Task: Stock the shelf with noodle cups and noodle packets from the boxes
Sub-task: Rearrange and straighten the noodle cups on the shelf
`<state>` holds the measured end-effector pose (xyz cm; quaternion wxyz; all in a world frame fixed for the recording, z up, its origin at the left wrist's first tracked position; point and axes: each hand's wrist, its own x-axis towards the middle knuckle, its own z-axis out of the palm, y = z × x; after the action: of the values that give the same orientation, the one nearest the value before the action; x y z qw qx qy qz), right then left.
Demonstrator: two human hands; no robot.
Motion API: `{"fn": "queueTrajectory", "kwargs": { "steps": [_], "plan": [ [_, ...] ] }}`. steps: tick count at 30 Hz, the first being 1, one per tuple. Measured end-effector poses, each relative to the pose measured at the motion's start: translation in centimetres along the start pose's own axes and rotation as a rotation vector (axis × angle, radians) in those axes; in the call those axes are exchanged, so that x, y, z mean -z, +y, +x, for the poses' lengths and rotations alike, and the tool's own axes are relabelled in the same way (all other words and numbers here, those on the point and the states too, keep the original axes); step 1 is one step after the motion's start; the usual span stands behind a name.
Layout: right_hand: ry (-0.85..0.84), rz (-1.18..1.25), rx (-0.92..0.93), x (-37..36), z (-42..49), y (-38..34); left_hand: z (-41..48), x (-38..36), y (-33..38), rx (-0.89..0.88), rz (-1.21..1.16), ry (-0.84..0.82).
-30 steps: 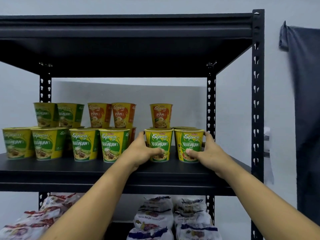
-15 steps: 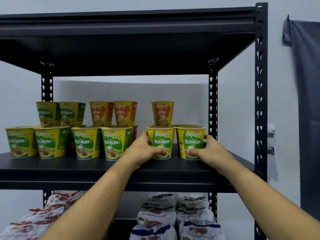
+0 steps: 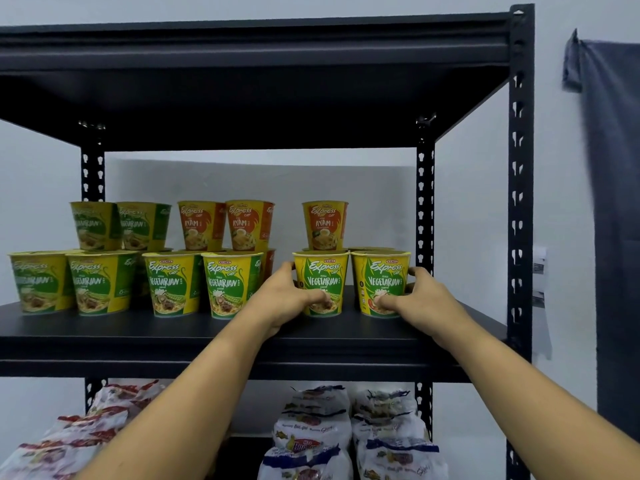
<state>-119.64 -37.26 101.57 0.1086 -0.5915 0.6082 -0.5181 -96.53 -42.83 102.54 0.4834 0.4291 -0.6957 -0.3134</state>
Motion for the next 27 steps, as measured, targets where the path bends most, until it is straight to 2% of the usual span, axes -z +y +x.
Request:
{"fn": "queueTrajectory", "kwargs": {
  "steps": [22, 27],
  "plan": [
    [0.029, -0.031, 0.032, 0.07, -0.66, -0.44, 0.04, 0.14, -0.22, 0.004, 0.052, -0.019],
    [0.124, -0.141, 0.039, -0.08, -0.73, -0.32, -0.33, 0.01, 0.15, -0.020, 0.143, -0.022]
  ]
}}
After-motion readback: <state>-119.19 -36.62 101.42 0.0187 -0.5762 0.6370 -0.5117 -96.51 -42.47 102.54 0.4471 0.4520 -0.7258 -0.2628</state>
